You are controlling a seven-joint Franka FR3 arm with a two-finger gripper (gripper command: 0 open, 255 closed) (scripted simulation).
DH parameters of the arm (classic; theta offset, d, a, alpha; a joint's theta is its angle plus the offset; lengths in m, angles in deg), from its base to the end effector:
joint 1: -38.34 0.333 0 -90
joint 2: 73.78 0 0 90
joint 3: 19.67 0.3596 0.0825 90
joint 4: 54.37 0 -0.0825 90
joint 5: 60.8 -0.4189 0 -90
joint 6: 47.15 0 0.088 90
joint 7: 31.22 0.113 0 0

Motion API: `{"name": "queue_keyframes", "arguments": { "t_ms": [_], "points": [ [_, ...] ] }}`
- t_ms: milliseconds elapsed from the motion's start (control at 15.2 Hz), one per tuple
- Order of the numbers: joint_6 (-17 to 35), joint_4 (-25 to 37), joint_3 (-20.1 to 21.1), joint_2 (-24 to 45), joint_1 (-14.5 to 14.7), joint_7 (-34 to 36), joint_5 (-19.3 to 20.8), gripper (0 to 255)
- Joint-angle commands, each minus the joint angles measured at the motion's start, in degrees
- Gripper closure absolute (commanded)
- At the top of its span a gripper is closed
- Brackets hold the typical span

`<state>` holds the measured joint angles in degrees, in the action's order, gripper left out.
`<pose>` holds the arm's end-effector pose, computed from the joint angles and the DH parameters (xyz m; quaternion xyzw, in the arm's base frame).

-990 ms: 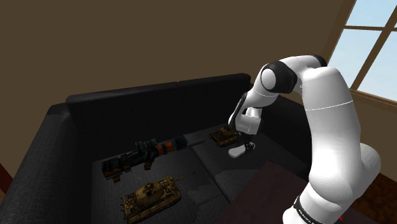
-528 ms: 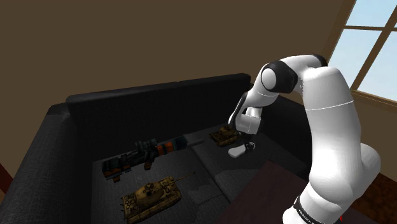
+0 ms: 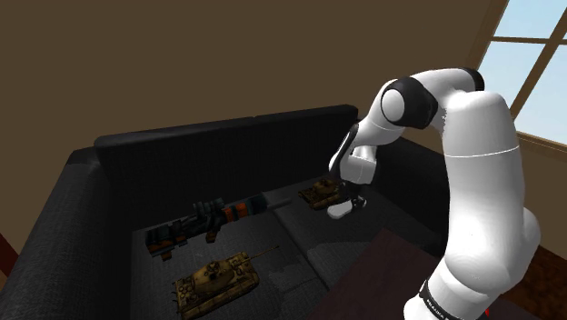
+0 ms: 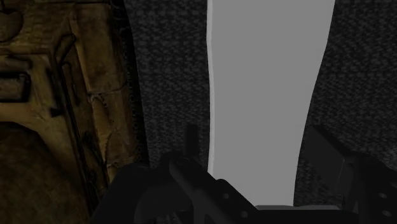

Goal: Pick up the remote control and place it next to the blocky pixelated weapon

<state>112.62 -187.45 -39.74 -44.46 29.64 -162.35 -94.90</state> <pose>0.4528 -0.2900 0.1336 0.8051 0.5927 0.0201 0.0102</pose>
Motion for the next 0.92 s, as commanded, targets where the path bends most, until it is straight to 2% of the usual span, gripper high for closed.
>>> {"name": "queue_keyframes", "arguments": {
  "t_ms": [0,858],
  "points": [
    [-1.1,-0.6,-1.5,-1.7,1.1,1.1,1.4,255],
    [-8.1,-3.1,-10.2,-11.9,7.8,9.1,11.9,255]
  ]
}}
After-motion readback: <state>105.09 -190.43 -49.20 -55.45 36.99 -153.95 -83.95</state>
